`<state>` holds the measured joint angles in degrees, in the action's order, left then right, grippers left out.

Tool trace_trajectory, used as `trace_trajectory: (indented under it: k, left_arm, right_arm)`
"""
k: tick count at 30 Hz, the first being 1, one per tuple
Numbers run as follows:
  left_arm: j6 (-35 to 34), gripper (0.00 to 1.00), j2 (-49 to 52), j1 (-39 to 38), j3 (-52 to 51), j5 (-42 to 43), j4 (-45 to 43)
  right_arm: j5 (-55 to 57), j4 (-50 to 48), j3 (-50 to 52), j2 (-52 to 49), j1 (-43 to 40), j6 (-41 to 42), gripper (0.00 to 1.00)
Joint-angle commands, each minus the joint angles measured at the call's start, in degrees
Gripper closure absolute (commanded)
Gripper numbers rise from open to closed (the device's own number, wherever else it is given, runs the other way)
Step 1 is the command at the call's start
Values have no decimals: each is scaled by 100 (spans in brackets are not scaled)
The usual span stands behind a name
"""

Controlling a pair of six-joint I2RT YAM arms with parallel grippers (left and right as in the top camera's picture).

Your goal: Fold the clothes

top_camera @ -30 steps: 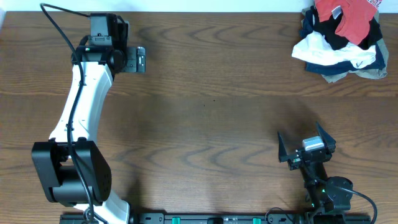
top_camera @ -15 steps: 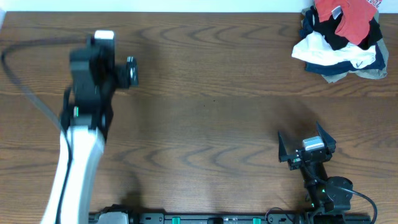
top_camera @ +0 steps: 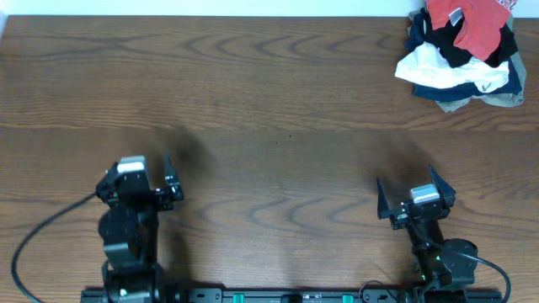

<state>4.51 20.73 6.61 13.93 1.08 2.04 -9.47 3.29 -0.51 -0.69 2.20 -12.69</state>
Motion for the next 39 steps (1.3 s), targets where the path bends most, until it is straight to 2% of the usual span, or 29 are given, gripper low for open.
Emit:
trace_trajectory:
  k: [1,5,14,21,39]
  left_arm:
    - [-50,2,-459,22,-332,-79,-90]
    - [-26,2,-809,24,-719,-190,-348]
    - [-28,2,-1576,24,-1340,-380,-348]
    - [57,2,-2068,24,-1373,-439,186]
    - [98,2,-2044,22,-1370,-433,188]
  right_arm:
    - [2,13,20,37,-74,87,1]
    - [2,13,20,37,-74,87,1]
    - [2,13,20,37,-74,87,1]
    - [2,13,20,37,-74,87,1]
    - [2,13,20,37,-74,87,1]
